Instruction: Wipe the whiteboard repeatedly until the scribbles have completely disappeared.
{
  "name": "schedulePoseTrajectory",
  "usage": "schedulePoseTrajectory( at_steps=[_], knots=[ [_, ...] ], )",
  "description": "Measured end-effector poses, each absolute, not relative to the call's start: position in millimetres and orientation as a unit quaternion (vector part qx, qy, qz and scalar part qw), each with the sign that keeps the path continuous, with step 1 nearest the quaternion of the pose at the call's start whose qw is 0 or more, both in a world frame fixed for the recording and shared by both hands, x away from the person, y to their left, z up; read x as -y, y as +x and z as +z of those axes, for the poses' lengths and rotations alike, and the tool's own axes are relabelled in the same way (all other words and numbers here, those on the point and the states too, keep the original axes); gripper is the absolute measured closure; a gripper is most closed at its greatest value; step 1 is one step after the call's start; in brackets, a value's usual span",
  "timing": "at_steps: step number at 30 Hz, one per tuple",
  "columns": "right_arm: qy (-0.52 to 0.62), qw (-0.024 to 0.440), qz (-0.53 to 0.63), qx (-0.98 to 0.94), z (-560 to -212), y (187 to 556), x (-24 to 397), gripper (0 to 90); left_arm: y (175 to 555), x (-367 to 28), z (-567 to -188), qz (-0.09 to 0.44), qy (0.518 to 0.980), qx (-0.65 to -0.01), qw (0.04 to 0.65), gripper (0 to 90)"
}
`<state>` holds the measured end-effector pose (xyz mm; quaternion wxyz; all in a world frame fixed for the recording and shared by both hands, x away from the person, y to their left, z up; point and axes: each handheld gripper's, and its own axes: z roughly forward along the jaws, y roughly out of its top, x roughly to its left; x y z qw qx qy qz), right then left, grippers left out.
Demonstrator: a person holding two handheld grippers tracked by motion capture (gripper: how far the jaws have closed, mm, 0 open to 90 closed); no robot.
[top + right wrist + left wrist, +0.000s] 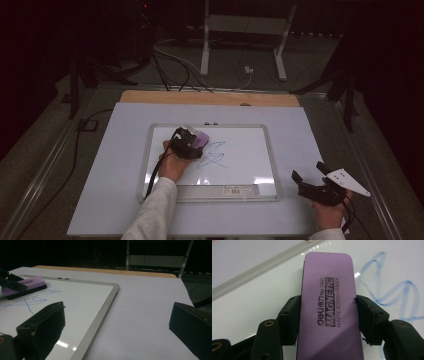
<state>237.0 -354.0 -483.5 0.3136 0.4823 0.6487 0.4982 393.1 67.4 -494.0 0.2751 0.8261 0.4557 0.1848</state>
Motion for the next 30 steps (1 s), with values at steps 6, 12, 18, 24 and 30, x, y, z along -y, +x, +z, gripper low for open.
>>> schedulePoseTrajectory(
  at_steps=[6,12,18,24,30],
  knots=[
    [0.481,0.314,0.498,-0.650,-483.5,237.2,353.6,1.0,392.1,-64.6,-493.9,0.173,0.830,-0.451,0.279,41.9],
    [0.482,0.314,0.498,-0.649,-483.2,236.5,353.6,1.0,363.0,-47.3,-492.9,0.172,0.850,-0.412,0.280,41.9],
    [0.481,0.314,0.497,-0.651,-483.4,236.6,352.4,1.0,335.1,-37.6,-492.6,0.165,0.861,-0.386,0.288,41.9],
    [0.483,0.316,0.498,-0.648,-482.9,235.6,354.7,1.0,344.9,-51.8,-493.0,0.196,0.850,-0.407,0.273,41.9],
    [0.483,0.316,0.497,-0.648,-483.1,235.8,355.4,1.0,363.8,-78.8,-494.9,0.194,0.819,-0.465,0.275,41.9]
  ],
)
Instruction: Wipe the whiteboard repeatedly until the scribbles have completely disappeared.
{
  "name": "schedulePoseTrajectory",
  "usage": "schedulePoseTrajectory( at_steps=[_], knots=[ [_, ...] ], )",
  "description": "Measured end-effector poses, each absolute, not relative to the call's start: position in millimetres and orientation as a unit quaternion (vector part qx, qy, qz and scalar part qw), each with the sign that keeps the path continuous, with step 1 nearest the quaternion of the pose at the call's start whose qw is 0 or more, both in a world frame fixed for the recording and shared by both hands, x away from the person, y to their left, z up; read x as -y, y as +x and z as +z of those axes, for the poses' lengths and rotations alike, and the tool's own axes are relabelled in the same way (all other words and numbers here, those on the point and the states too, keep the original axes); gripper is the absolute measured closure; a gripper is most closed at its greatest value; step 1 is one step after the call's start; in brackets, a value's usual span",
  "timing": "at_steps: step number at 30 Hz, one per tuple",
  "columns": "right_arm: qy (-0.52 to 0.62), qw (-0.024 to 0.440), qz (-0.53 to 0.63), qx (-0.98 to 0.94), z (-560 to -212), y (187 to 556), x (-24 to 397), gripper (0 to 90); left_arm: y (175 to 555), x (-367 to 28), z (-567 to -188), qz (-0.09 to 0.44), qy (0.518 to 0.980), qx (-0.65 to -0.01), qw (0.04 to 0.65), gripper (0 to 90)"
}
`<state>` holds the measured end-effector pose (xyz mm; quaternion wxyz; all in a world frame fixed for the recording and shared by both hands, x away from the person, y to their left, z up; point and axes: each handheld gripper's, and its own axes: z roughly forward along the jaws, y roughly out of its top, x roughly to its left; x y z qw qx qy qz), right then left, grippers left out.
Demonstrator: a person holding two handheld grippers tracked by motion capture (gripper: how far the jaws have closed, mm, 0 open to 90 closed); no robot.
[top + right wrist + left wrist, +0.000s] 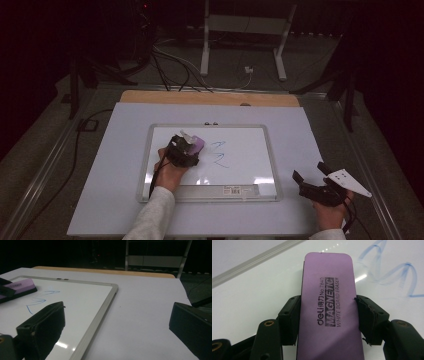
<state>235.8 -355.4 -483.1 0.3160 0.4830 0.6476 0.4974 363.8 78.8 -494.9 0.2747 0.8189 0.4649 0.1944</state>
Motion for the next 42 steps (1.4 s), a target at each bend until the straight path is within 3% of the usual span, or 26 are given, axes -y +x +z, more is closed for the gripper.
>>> schedulePoseTrajectory(
  at_steps=[6,18,35,42],
  knots=[
    [0.483,0.314,0.497,-0.649,-483.5,236.5,353.4,1.0,356.3,-64.3,-494.6,0.189,0.827,-0.451,0.278,41.9],
    [0.482,0.314,0.498,-0.649,-483.4,236.4,353.2,1.0,333.5,4.6,-494.7,0.149,0.860,-0.380,0.306,41.8],
    [0.484,0.315,0.498,-0.647,-483.2,235.7,355.7,1.0,364.9,-39.1,-496.0,0.173,0.823,-0.455,0.292,41.9],
    [0.484,0.315,0.497,-0.648,-483.4,235.8,355.2,1.0,363.8,-36.6,-494.9,0.173,0.826,-0.453,0.286,41.9]
  ],
)
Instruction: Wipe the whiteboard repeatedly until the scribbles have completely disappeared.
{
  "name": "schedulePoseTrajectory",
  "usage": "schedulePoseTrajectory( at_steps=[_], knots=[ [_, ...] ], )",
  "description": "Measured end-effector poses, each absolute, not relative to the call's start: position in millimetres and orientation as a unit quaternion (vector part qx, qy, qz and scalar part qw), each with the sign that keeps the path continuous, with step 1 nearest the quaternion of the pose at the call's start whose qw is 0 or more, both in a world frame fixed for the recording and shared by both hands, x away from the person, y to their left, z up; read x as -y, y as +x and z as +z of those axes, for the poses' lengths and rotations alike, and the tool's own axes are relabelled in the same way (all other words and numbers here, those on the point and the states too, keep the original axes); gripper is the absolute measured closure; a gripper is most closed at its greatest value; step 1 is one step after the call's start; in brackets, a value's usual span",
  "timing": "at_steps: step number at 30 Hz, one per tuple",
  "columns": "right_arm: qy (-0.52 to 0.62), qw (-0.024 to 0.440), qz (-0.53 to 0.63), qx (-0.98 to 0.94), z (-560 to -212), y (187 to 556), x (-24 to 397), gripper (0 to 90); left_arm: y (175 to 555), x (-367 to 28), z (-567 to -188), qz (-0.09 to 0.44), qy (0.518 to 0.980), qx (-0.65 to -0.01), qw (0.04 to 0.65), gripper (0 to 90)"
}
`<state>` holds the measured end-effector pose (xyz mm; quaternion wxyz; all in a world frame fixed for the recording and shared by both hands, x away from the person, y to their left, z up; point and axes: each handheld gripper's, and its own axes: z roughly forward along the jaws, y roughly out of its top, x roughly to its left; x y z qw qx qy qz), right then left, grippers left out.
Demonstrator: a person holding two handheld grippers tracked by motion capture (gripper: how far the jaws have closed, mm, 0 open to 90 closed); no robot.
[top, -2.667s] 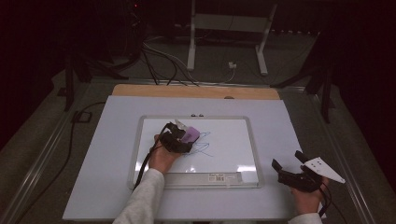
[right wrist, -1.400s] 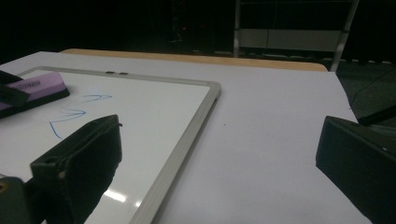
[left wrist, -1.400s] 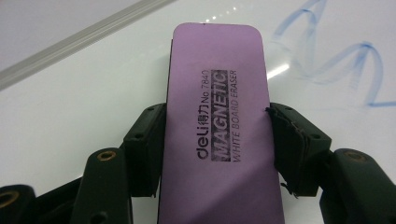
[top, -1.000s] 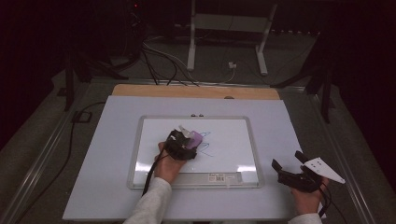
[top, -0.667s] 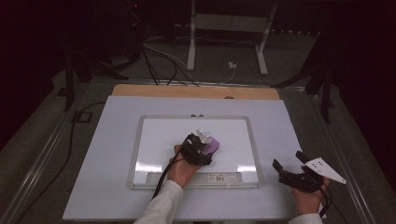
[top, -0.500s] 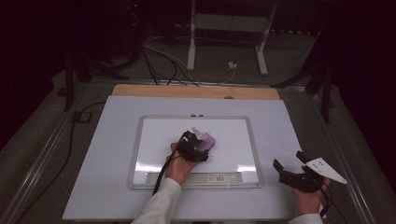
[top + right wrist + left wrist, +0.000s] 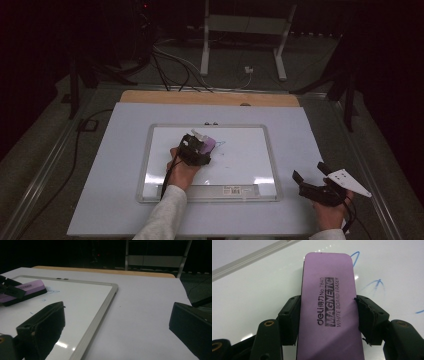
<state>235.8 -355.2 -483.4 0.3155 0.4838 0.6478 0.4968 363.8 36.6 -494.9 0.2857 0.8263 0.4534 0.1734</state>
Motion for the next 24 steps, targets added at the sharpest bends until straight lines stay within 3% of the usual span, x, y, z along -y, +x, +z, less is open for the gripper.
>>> schedulePoseTrajectory(
  at_steps=[18,24],
  knots=[
    [0.483,0.316,0.497,-0.649,-483.2,235.9,354.2,1.0,334.7,26.6,-495.4,0.106,0.872,-0.352,0.322,41.9],
    [0.483,0.317,0.497,-0.647,-482.9,235.4,355.4,1.0,342.5,20.8,-495.1,0.119,0.863,-0.377,0.314,41.9]
  ],
)
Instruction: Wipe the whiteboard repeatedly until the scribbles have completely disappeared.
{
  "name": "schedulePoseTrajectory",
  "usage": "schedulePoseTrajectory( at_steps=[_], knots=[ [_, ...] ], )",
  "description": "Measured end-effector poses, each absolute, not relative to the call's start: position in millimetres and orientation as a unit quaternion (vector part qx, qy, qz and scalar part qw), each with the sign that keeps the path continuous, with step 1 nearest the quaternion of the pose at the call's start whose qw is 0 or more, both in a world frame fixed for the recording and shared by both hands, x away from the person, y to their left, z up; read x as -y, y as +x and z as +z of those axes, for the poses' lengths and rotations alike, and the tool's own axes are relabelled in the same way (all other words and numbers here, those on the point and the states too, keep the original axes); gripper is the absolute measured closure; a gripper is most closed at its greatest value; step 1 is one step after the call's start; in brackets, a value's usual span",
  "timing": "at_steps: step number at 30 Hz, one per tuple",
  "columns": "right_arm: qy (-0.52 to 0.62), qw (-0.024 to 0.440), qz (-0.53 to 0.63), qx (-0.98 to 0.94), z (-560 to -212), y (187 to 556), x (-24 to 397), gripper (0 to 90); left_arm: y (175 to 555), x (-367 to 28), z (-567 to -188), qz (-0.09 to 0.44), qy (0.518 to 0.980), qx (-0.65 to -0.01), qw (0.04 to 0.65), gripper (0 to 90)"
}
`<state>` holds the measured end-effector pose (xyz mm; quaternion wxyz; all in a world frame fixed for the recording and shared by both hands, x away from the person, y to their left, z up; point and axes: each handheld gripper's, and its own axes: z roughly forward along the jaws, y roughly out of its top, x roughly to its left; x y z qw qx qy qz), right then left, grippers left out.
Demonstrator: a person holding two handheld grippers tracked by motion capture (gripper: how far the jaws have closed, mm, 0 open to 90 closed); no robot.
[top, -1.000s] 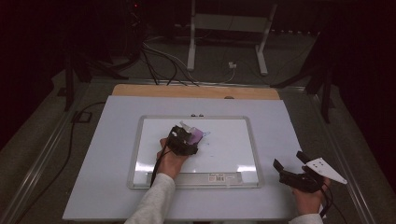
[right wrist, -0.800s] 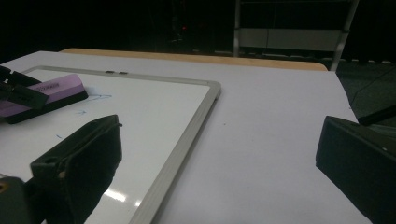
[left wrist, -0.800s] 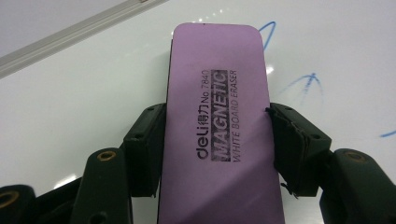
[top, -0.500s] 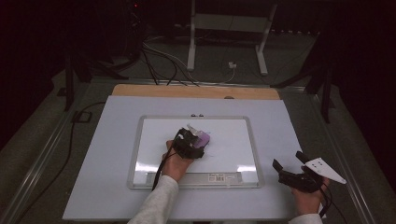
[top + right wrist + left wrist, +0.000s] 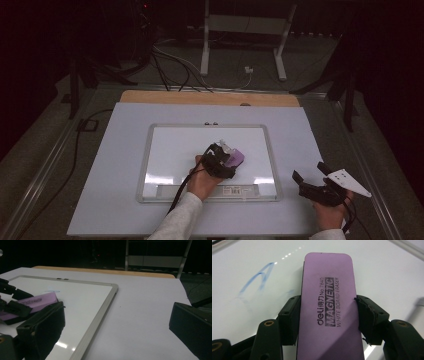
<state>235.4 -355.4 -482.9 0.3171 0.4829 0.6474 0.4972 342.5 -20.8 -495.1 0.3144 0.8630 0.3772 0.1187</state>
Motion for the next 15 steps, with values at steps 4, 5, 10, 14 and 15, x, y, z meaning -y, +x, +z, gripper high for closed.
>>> schedulePoseTrajectory(
  at_steps=[4,5,10,14,15],
  knots=[
    [0.485,0.317,0.497,-0.646,-483.0,235.1,356.2,1.0,352.9,5.1,-494.0,0.146,0.852,-0.406,0.298,41.9],
    [0.485,0.316,0.498,-0.646,-483.0,235.1,356.2,1.0,355.5,0.5,-493.8,0.154,0.848,-0.414,0.293,41.9],
    [0.484,0.317,0.497,-0.647,-483.0,235.1,355.8,1.0,367.1,-23.3,-493.7,0.168,0.828,-0.454,0.281,42.0],
    [0.484,0.317,0.497,-0.647,-483.1,235.2,355.8,1.0,373.2,-34.9,-494.1,0.178,0.816,-0.476,0.276,42.0],
    [0.484,0.317,0.497,-0.647,-483.1,235.1,355.7,1.0,374.3,-36.5,-494.3,0.177,0.814,-0.479,0.277,42.0]
  ],
)
